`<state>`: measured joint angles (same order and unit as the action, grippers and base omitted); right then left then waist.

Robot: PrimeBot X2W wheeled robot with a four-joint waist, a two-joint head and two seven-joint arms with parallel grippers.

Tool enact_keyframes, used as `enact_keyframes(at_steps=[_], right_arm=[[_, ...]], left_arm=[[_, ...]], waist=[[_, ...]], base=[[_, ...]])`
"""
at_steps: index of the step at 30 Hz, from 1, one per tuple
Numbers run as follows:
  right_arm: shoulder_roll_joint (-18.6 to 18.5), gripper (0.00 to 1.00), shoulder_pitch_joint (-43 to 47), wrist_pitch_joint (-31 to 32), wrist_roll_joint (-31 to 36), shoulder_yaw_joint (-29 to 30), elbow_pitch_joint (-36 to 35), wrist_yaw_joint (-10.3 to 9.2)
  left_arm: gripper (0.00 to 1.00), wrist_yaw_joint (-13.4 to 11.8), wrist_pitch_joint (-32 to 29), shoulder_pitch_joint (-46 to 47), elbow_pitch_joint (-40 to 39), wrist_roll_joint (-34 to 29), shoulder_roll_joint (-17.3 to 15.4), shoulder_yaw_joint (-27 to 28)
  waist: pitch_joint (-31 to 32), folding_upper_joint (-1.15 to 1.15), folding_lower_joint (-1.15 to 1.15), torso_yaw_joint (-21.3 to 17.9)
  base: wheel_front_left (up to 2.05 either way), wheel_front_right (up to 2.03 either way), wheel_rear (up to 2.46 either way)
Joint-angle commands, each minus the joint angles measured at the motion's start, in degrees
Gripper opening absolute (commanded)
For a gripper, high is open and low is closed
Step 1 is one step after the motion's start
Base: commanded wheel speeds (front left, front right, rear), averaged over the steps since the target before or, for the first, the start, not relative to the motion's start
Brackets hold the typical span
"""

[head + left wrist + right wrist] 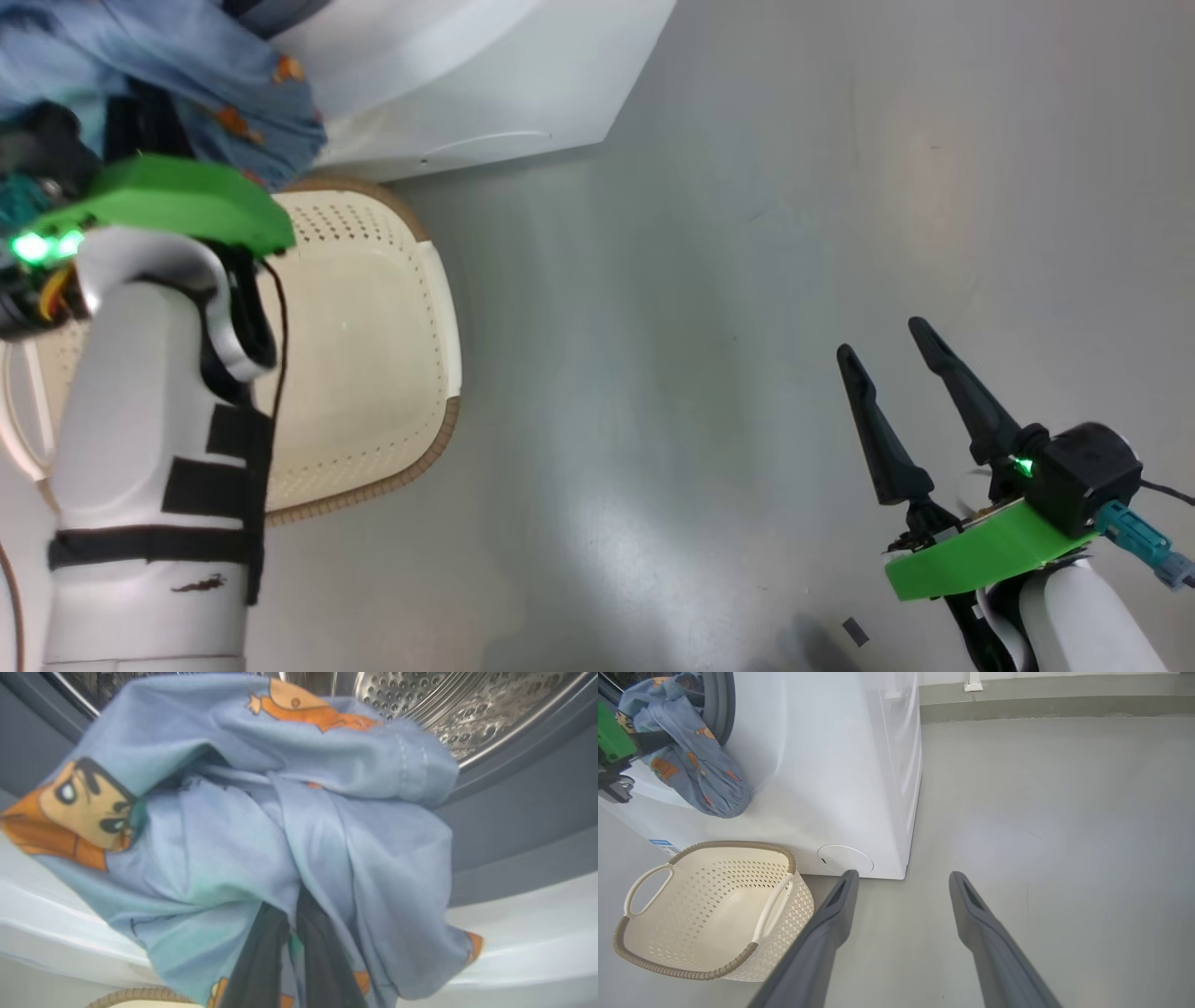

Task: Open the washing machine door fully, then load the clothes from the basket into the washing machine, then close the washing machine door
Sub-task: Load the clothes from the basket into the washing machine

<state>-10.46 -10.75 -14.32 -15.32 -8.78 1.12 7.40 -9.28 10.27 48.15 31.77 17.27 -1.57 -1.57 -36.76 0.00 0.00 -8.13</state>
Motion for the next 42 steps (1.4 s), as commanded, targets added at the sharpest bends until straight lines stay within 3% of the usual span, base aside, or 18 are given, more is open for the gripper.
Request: enact_keyframes(at_steps=[1,5,9,21,30,42], right_arm=[[0.1,1.00,2.1,-0.7,-1.6,-1.4,-0.8,0.09],[0.5,1.00,2.7,-0.7,-1.8,-1.7,-0.4,0.09],[0.6,1.00,2.9,-0.7,-2.1,-2.3,-0.1,0.09],[0.1,1.00,5.0,-0.7,-3.3,-3.5,1.2,0.09],[-0.2,1.00,7.5,-0.7,-4.1,-3.0,1.0,0.09],[-0.7,1.00,8.7,-0.7,-5.4,-2.0,-0.5,0.09]], left_arm=[[0.00,-0.7,-0.8,0.0,-4.0,-1.1,-2.2,0.8],[0.00,-2.5,-4.7,0.7,-8.9,-2.5,-4.0,0.5],[0.00,-3.7,-8.8,3.4,-8.6,-3.2,-6.1,0.8],[0.00,-2.7,-13.7,17.8,14.0,-4.4,-13.1,0.6],[0.00,-1.6,-9.7,28.0,25.9,-4.6,-16.1,0.4],[0.00,-2.5,4.0,37.7,29.9,-4.7,-18.6,0.8]], waist=[[0.6,0.00,0.00,-0.6],[1.2,0.00,0.00,-1.5],[1.8,0.00,0.00,-2.5],[2.5,0.00,0.00,-6.8],[0.5,0.00,0.00,-8.8],[-3.1,0.00,0.00,-9.9]], base=[[0.00,0.00,0.00],[0.00,0.00,0.00],[0.00,0.00,0.00],[0.00,0.00,0.00],[0.00,0.00,0.00],[0.00,0.00,0.00]])
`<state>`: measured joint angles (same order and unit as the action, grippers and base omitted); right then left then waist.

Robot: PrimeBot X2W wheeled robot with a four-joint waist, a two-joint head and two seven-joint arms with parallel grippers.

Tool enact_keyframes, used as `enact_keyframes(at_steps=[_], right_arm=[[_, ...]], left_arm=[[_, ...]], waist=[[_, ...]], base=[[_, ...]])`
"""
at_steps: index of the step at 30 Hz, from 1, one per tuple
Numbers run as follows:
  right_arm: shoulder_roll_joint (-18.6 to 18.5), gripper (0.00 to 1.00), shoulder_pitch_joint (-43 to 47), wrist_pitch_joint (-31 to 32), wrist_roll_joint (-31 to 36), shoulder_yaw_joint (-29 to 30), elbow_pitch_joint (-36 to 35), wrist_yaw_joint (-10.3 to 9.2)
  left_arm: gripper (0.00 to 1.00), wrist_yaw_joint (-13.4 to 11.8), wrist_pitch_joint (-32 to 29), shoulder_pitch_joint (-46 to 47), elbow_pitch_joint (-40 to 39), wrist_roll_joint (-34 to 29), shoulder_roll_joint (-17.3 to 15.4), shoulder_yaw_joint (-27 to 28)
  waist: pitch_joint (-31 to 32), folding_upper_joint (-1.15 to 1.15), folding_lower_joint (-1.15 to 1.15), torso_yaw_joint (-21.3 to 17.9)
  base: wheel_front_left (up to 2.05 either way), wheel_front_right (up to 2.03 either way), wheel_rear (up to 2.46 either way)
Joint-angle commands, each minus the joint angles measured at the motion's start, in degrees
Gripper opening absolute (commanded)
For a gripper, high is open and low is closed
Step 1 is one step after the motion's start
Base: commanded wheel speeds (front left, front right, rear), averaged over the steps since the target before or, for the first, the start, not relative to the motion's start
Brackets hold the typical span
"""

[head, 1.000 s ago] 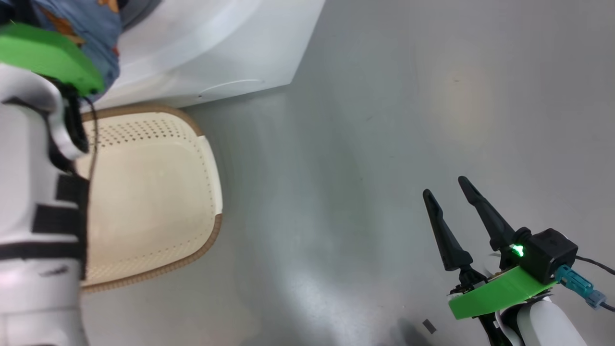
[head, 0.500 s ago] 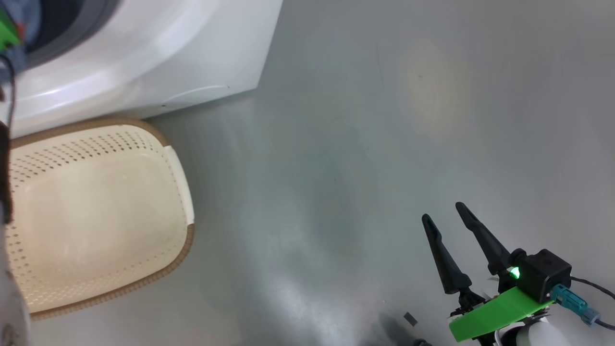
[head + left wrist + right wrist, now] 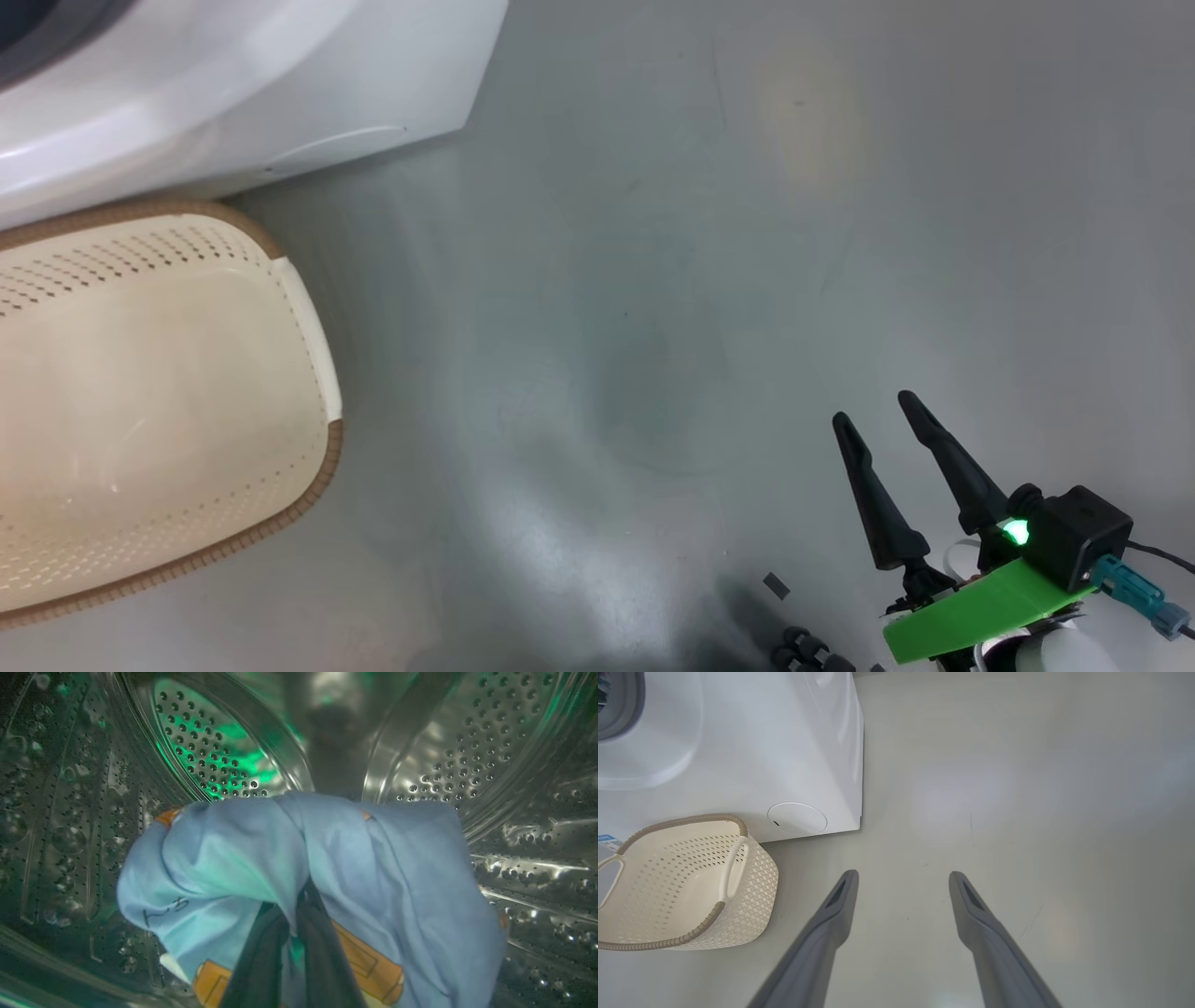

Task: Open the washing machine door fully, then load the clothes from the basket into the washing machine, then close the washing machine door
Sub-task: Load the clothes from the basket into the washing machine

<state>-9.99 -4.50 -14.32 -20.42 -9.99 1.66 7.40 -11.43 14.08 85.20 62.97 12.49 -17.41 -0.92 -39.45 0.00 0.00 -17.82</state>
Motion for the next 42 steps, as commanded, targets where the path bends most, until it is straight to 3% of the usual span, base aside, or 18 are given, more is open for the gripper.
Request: enact_keyframes(at_steps=[1,10,20,21,23,24,25,26,32,36,42], right_arm=[[-1.1,1.00,2.4,-0.7,-0.4,-0.7,-1.2,0.09],[-0.3,1.00,1.4,-0.7,-1.0,-1.2,-1.2,0.09],[-0.3,1.00,1.7,-0.7,-1.5,-1.9,-0.8,0.09],[-0.2,1.00,1.8,-0.7,-1.5,-1.9,-0.8,0.09],[0.0,1.00,2.0,-0.7,-1.6,-1.9,-0.7,0.09],[0.1,1.00,2.0,-0.7,-1.6,-2.0,-0.6,0.09],[0.1,1.00,2.1,-0.7,-1.6,-2.1,-0.5,0.09],[0.1,1.00,2.1,-0.7,-1.7,-2.1,-0.4,0.09],[0.5,1.00,2.4,-0.7,-1.7,-2.3,-0.1,0.09],[1.5,1.00,1.9,-0.7,-2.1,-2.7,0.8,0.09],[1.7,1.00,1.0,-0.7,-1.9,-2.2,1.1,0.09]], left_arm=[[0.00,-0.4,0.5,1.1,-1.7,0.1,-2.8,0.3],[0.00,-2.7,0.9,-0.6,-16.4,-1.8,-3.3,3.3],[0.00,-1.5,0.9,-1.4,-4.7,-3.9,-3.7,1.6],[0.06,-1.4,0.9,-0.9,-3.8,-4.1,-3.7,1.4],[0.38,-1.2,0.9,0.1,-1.5,-4.4,-3.6,0.8],[0.47,-1.1,0.9,0.7,-0.6,-4.4,-3.6,0.5],[0.80,-1.2,0.9,1.2,0.5,-4.3,-3.6,0.5],[1.00,-1.5,0.5,1.7,1.8,-4.2,-3.7,0.6],[1.00,-3.4,-4.2,3.7,7.8,-4.2,-3.4,0.0],[1.00,-4.3,-12.4,3.1,10.3,-2.3,-2.3,0.1],[1.00,-4.8,-8.3,0.9,10.4,0.5,-0.3,2.1]], waist=[[-0.7,0.00,0.00,-0.3],[-2.7,0.00,0.00,-0.9],[-1.8,0.00,0.00,-1.9],[-1.8,0.00,0.00,-1.9],[-1.5,0.00,0.00,-2.0],[-1.4,0.00,0.00,-2.0],[-1.1,0.00,0.00,-2.1],[-0.9,0.00,0.00,-2.2],[0.5,0.00,0.00,-2.1],[2.7,0.00,0.00,-0.9],[4.1,0.00,0.00,0.7]], base=[[0.00,0.00,0.00],[0.00,0.00,0.00],[0.00,0.00,0.00],[0.00,0.00,0.00],[0.00,0.00,0.00],[0.00,0.00,0.00],[0.00,0.00,0.00],[0.00,0.00,0.00],[0.00,0.00,0.00],[0.00,0.00,0.00],[0.00,0.00,0.00]])
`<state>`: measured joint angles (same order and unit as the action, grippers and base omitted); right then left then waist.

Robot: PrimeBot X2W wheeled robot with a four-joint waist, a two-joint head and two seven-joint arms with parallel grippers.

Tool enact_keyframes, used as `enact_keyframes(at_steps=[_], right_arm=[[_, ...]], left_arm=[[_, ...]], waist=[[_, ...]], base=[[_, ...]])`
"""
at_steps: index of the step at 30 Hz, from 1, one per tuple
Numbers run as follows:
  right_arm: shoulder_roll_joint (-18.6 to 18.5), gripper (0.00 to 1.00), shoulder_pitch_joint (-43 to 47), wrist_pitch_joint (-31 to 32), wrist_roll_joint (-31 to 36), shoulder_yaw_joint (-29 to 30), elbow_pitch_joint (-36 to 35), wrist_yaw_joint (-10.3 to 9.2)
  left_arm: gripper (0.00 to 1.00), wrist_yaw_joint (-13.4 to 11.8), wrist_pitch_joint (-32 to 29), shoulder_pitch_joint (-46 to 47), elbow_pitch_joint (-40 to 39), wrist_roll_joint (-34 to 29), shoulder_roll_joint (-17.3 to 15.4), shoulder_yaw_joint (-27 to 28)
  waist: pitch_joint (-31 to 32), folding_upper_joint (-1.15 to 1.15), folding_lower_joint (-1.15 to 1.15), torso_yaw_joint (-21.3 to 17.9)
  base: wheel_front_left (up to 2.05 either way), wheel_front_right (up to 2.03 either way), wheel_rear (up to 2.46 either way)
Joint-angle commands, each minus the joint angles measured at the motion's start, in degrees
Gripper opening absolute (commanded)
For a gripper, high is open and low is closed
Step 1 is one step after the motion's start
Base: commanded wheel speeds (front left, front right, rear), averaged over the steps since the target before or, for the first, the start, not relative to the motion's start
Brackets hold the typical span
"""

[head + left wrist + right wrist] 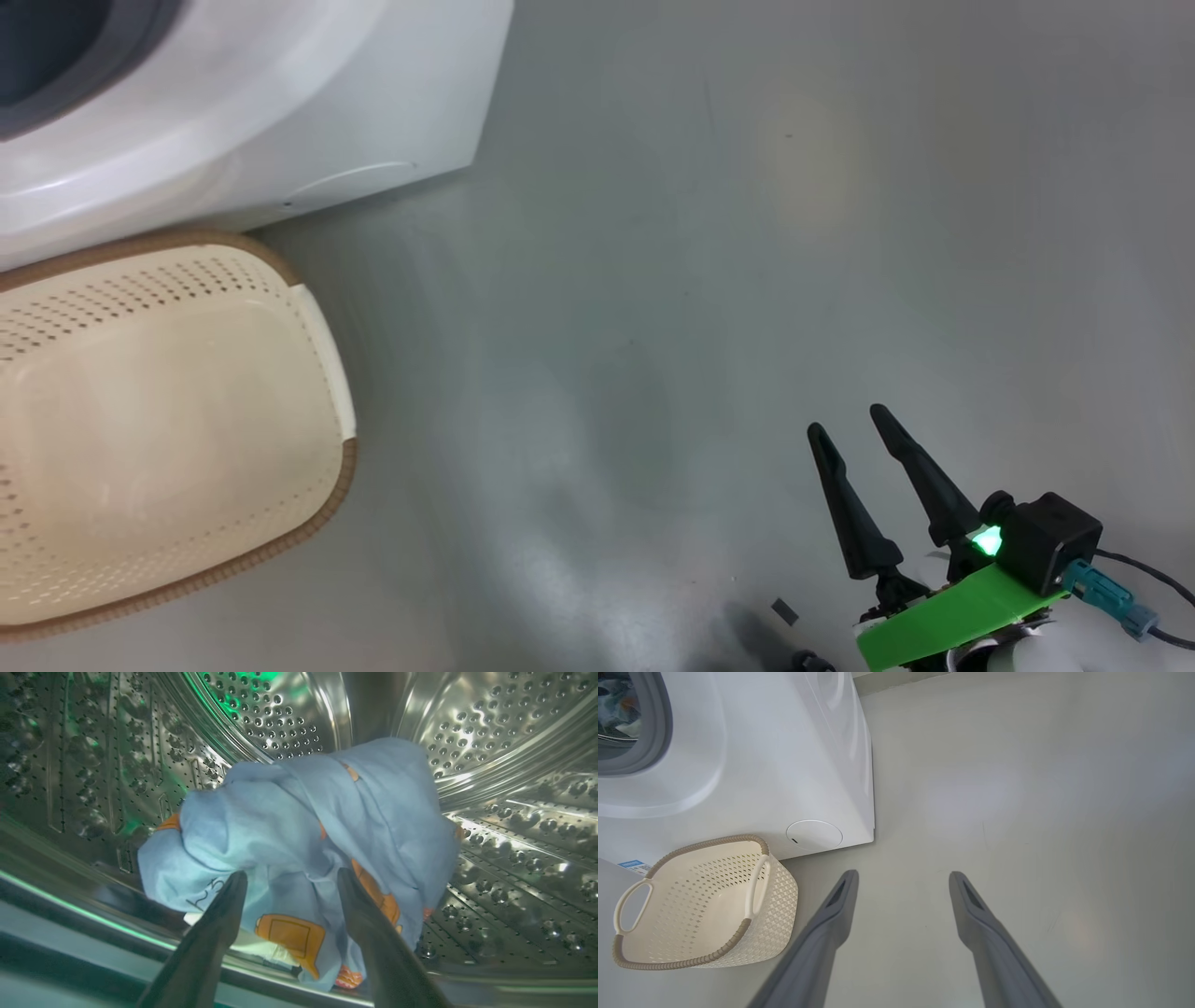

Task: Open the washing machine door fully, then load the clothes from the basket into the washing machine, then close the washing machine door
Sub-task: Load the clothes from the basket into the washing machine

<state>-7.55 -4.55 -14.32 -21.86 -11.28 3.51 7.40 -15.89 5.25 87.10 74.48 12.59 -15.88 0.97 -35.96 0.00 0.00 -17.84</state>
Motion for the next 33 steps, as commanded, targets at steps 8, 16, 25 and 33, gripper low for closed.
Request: enact_keyframes(at_steps=[8,16,25,33], right_arm=[[-1.1,1.00,0.7,-0.7,0.0,-0.2,-0.4,0.09],[-1.2,1.00,0.4,-0.7,0.4,0.2,0.0,0.09],[-0.8,1.00,0.0,-0.7,1.3,1.7,0.2,0.09],[0.2,1.00,0.2,-0.7,2.9,4.3,0.4,0.09]], left_arm=[[1.00,-0.2,5.1,-5.6,-0.9,3.6,0.9,2.2],[1.00,2.1,7.9,-10.0,-0.8,5.4,3.5,2.7],[1.00,6.1,9.7,-17.5,-3.0,7.9,7.4,4.0],[1.00,9.5,9.7,-30.1,-15.4,6.9,10.1,4.5]], waist=[[3.5,0.00,0.00,3.4],[7.0,0.00,0.00,5.2],[12.3,0.00,0.00,7.9],[17.8,0.00,0.00,9.9]], base=[[0.00,0.00,0.00],[0.00,0.00,0.00],[0.00,0.00,0.00],[0.00,0.00,0.00]])
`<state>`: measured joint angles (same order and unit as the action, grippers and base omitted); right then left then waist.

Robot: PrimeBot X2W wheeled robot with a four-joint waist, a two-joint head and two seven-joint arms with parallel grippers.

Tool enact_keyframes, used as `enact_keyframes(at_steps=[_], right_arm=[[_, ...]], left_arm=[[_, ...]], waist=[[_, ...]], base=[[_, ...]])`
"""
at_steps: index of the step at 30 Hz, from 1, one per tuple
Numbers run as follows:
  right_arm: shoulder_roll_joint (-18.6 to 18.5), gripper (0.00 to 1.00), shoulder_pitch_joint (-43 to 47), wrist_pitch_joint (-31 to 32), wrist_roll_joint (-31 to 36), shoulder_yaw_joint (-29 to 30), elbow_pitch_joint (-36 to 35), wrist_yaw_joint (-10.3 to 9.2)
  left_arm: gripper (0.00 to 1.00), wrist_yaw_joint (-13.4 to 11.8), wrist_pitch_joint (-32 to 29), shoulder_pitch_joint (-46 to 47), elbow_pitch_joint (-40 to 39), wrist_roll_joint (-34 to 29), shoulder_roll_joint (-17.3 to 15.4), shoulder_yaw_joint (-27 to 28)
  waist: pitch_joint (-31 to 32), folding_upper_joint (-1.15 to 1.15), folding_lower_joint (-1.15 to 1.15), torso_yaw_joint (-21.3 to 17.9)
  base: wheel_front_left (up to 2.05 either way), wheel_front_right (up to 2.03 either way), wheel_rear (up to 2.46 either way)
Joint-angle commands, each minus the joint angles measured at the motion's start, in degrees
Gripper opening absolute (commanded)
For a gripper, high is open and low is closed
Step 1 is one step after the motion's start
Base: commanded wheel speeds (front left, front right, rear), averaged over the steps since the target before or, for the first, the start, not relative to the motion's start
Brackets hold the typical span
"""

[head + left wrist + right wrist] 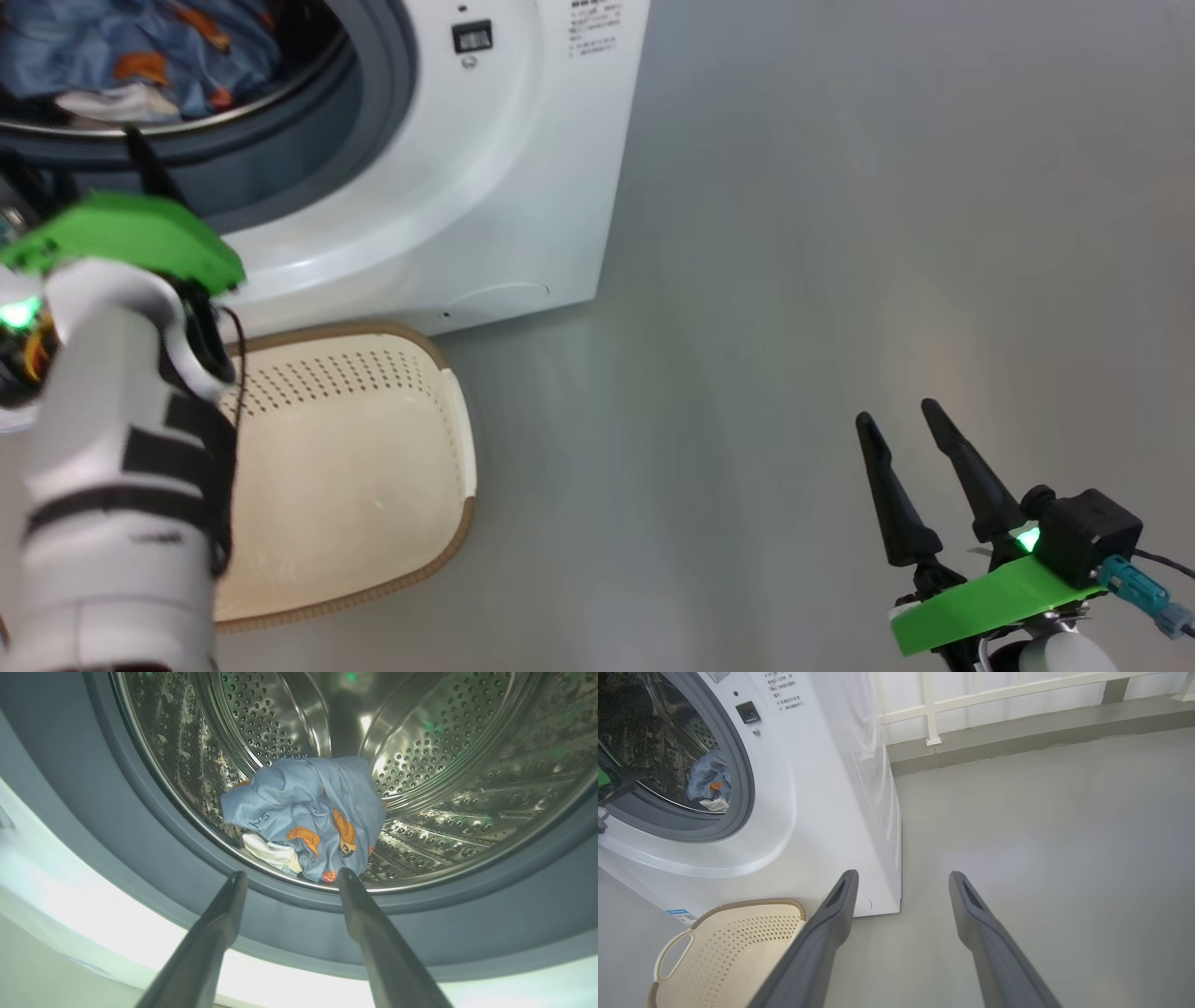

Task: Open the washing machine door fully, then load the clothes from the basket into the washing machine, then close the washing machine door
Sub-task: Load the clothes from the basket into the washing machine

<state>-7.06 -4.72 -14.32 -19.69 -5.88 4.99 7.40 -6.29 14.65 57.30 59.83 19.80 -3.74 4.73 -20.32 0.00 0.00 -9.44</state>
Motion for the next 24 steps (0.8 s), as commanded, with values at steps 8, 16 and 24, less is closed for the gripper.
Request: enact_keyframes(at_steps=[8,16,24], right_arm=[[0.1,1.00,1.2,-0.7,2.4,1.4,-1.3,0.09],[-0.2,1.00,1.5,-0.7,3.5,2.4,-1.9,0.09],[-1.1,1.00,1.5,-0.7,4.3,2.8,-2.2,0.09]], left_arm=[[1.00,2.5,0.3,-15.9,-14.0,-1.1,0.6,0.0],[1.00,2.5,0.3,-31.4,-30.8,1.1,0.8,-5.2],[1.00,-0.6,0.3,-43.2,-44.8,0.7,0.9,-7.7]], waist=[[6.1,0.00,0.00,3.5],[8.1,0.00,0.00,5.1],[9.7,0.00,0.00,6.9]], base=[[0.00,0.00,0.00],[0.00,0.00,0.00],[0.00,0.00,0.00]])
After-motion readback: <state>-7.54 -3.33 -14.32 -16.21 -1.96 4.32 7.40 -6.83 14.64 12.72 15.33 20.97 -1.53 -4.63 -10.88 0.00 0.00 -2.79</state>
